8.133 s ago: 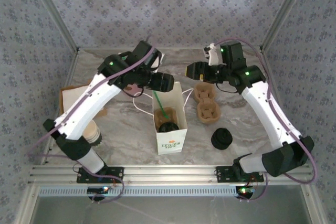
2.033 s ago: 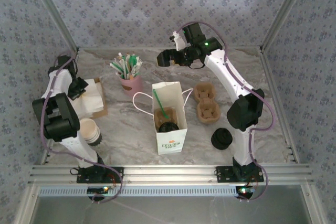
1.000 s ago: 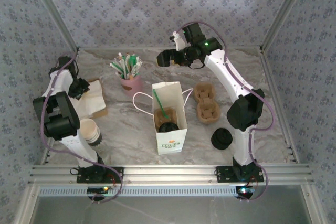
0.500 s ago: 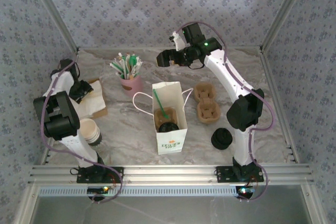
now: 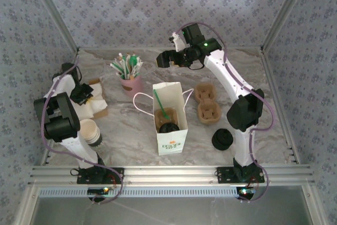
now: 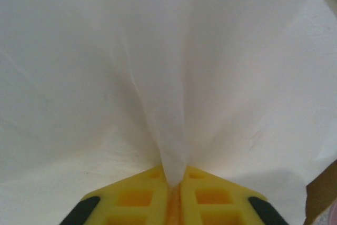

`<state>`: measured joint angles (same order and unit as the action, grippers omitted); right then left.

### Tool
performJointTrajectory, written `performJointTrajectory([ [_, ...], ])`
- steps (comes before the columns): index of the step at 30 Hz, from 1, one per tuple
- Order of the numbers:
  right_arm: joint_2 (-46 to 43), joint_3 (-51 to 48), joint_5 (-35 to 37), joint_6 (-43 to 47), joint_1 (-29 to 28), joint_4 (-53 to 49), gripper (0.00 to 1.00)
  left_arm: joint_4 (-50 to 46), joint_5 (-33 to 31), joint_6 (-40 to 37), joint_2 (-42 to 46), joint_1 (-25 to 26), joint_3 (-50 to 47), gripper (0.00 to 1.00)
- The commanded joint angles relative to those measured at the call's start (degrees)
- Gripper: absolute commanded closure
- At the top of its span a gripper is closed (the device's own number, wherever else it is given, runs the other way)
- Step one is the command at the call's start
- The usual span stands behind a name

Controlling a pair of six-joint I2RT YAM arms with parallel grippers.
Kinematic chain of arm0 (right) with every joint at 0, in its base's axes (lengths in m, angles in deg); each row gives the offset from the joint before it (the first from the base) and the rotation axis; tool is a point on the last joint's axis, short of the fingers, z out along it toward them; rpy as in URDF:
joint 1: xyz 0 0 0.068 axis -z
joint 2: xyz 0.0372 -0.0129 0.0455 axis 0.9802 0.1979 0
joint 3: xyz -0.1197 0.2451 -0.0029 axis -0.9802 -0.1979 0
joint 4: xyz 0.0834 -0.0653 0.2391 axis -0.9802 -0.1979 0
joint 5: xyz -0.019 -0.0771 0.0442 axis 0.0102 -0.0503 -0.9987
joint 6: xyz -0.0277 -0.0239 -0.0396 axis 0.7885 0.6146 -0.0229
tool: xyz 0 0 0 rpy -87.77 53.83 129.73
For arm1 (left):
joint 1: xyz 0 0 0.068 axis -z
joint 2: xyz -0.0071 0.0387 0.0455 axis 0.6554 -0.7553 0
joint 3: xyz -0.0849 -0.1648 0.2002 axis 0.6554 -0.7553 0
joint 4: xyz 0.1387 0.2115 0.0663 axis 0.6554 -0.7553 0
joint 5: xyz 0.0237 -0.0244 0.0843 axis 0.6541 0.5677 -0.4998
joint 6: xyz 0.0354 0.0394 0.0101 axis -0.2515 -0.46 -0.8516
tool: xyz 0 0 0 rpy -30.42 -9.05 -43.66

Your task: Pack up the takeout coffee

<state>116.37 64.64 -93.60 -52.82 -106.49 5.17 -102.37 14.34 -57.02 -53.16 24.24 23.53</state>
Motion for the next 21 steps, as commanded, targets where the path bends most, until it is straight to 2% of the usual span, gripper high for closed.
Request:
performJointTrajectory([
  [1,0.70,-0.06,0.44,0.77,-0.38,-0.15,0.00,-1.51,-0.39,-0.27,3.21,0.25,0.85,0.91],
  [5,0.58,-0.08,0.36,0.77,-0.39,-0.07,0.00,-3.18,-1.66,-0.91,4.66,0.27,1.85,0.91],
  [8,0.54,0.01,0.35,0.77,-0.48,-0.14,0.00,-4.09,-2.58,-1.06,5.90,0.22,2.40,0.99],
  [10,0.46,0.02,0.36,0.77,-0.55,-0.23,0.00,-5.14,-3.24,-1.33,6.53,0.19,3.33,1.00],
  [21,-0.30,0.10,0.92,0.77,-0.75,-0.52,0.00,-8.98,-3.04,-1.51,13.62,0.23,7.99,1.00],
])
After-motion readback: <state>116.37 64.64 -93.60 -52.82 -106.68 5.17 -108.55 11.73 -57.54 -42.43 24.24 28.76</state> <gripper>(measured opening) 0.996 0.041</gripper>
